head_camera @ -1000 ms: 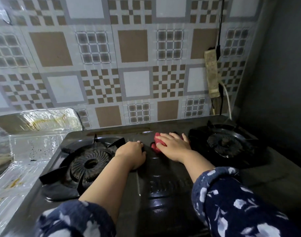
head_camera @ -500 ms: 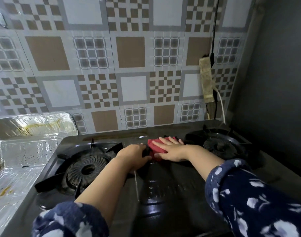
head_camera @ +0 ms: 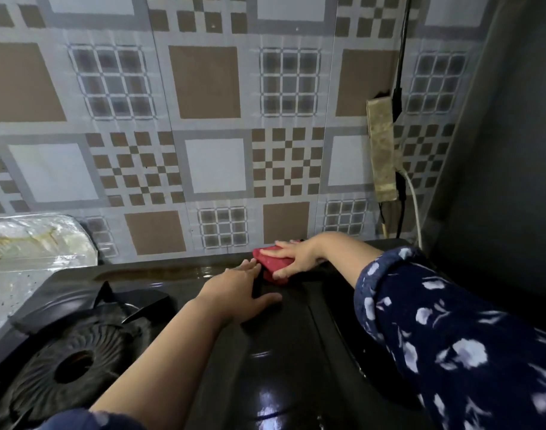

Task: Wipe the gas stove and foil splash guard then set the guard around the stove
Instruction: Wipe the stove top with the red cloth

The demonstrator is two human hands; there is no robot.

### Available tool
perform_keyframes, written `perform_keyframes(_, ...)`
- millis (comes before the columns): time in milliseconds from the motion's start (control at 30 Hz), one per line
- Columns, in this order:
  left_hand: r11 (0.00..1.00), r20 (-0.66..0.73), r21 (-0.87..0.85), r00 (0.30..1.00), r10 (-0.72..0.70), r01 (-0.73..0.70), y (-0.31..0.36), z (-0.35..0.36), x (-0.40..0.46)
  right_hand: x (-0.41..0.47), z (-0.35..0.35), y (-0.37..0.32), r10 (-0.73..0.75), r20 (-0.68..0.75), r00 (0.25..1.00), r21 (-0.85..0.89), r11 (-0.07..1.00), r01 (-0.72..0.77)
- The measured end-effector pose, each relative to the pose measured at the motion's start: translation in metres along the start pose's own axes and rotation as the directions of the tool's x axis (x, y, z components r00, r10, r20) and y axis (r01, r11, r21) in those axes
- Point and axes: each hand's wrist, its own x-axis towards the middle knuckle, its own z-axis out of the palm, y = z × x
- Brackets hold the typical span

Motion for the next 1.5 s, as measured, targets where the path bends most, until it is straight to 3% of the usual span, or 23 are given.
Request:
perform_keyframes(333, 1.000, 0.071, 0.029, 0.997, 0.007, -0.009, 0.025, 0.001, 0.029, -0.003, -0.004, 0.068, 0.074, 0.059, 0.995, 0.122, 0.989, -0.081)
perform_keyframes(467, 0.998, 0.066, 0.041, 0.997, 0.034, -0.037, 0.025, -0.002, 0.032, -0.007, -0.004, 0.074, 0.055, 0.002, 0.999, 0.249, 0.967, -0.053)
perform_keyframes(567, 0.997, 0.039, 0.052, 0.997, 0.060, -0.062, 0.029, -0.003, 0.036, -0.006, 0.003, 0.081, 0.097, -0.067, 0.993, 0.230, 0.970, -0.079)
perform_keyframes(700, 0.994, 0.004, 0.056, 0.996, 0.091, -0.091, 0.038, 0.001, 0.041, -0.010, 0.014, 0.097, 0.099, -0.061, 0.993, 0.251, 0.965, -0.081)
perform_keyframes(1133, 0.996, 0.103, 0.039, 0.992, 0.079, -0.083, 0.046, 0.004, 0.042, -0.036, 0.028, 0.152, 0.148, -0.074, 0.986, 0.484, 0.870, -0.094)
perform_keyframes(1300, 0.997, 0.097, 0.019, 0.992, 0.078, -0.080, 0.043, 0.007, 0.043, -0.042, 0.050, 0.170, 0.192, -0.186, 0.964, 0.520, 0.851, -0.069)
perform_keyframes(1500, 0.997, 0.104, 0.012, 0.992, 0.075, -0.076, 0.045, 0.006, 0.041, -0.058, 0.058, 0.185, 0.283, -0.174, 0.943, 0.490, 0.856, -0.167)
